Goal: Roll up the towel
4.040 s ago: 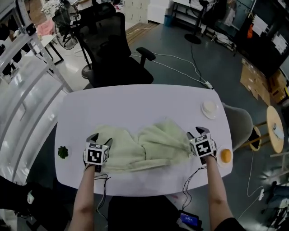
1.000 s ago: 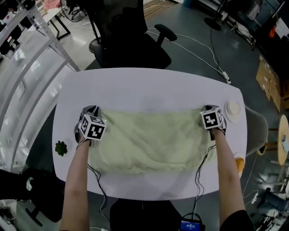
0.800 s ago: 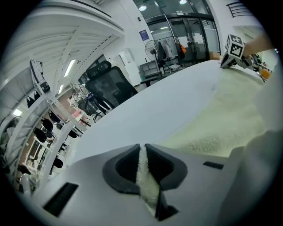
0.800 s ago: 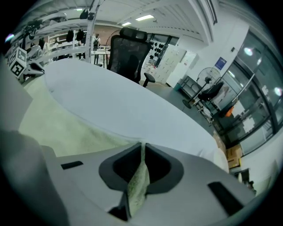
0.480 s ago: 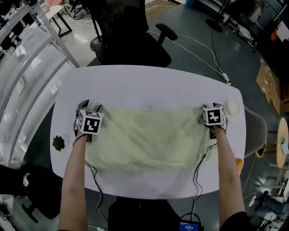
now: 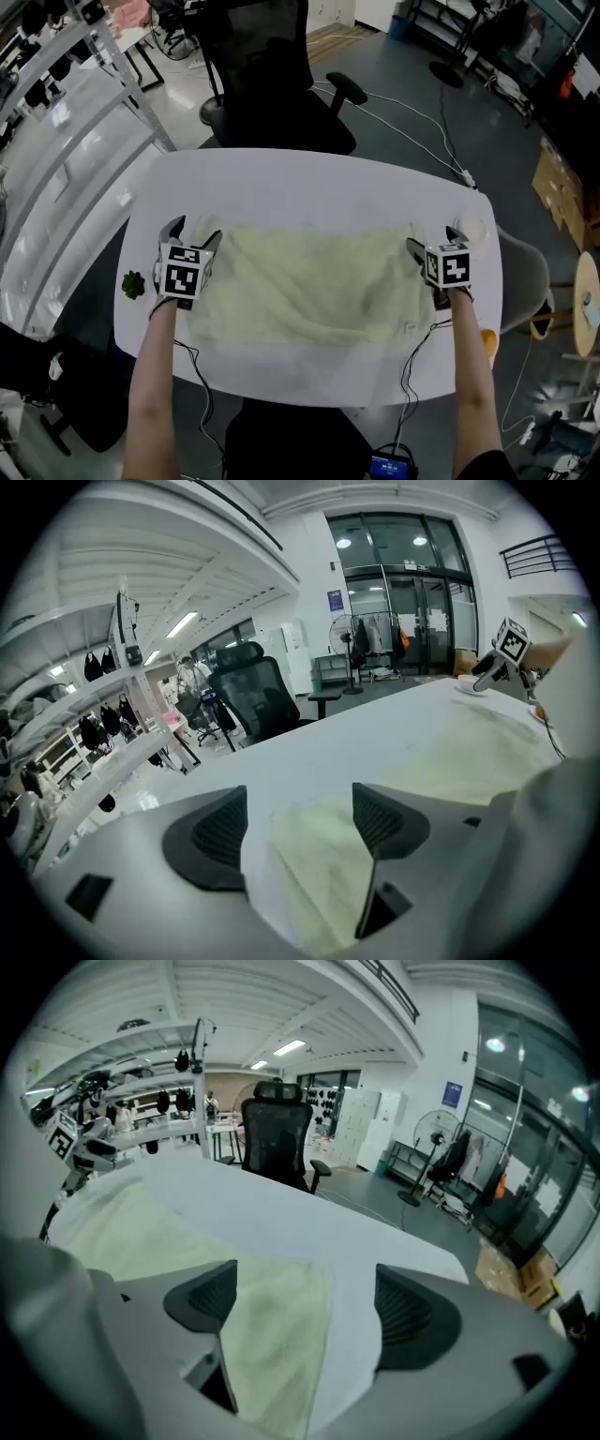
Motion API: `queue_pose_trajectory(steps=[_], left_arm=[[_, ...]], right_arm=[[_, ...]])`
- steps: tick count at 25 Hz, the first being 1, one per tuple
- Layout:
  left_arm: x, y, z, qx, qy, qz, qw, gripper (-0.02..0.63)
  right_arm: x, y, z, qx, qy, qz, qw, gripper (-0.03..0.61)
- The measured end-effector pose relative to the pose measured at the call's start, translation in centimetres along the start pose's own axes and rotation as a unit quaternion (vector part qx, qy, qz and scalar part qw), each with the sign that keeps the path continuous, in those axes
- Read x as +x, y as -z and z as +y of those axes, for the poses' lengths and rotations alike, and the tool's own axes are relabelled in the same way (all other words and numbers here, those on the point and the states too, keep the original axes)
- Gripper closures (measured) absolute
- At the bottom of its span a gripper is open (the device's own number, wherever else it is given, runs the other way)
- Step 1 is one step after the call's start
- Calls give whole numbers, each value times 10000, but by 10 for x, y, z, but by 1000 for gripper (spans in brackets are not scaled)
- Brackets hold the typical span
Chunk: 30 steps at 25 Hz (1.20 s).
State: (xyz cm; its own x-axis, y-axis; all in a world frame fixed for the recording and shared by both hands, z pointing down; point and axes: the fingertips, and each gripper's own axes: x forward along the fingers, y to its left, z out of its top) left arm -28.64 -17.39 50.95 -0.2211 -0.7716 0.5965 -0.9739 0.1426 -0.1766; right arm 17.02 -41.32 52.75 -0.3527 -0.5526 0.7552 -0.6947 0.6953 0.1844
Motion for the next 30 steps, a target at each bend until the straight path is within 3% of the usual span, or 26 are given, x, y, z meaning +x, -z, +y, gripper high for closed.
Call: queue_pose_trajectory(steps=[6,11,14,17,24,30], left_arm=[[-60,12,-17,-424,-125,-130,9989,253],[-105,43,-33,-1192,-334,-283,9919,253],[-125,66,-44,-1597,-373,-312,9860,253],[-145,91,-46,-1760,-500,-283,9827,253],[-177,124,-43,-1874,-629,-241,9800,255],[-163,107,-11,-1181,-360,-144,9922,256]], right_arm=[[-56,3,49,-21,-554,-546,9970,117],[-97,11,117,119,-1278,-889,9877,123],[-113,19,164,-305,-1625,-985,9813,123],[-127,20,214,-867,-1885,-1125,9717,126],[-158,35,316,-1433,-2762,-1366,9405,146],[-164,39,388,-2048,-3079,-1426,9181,169]])
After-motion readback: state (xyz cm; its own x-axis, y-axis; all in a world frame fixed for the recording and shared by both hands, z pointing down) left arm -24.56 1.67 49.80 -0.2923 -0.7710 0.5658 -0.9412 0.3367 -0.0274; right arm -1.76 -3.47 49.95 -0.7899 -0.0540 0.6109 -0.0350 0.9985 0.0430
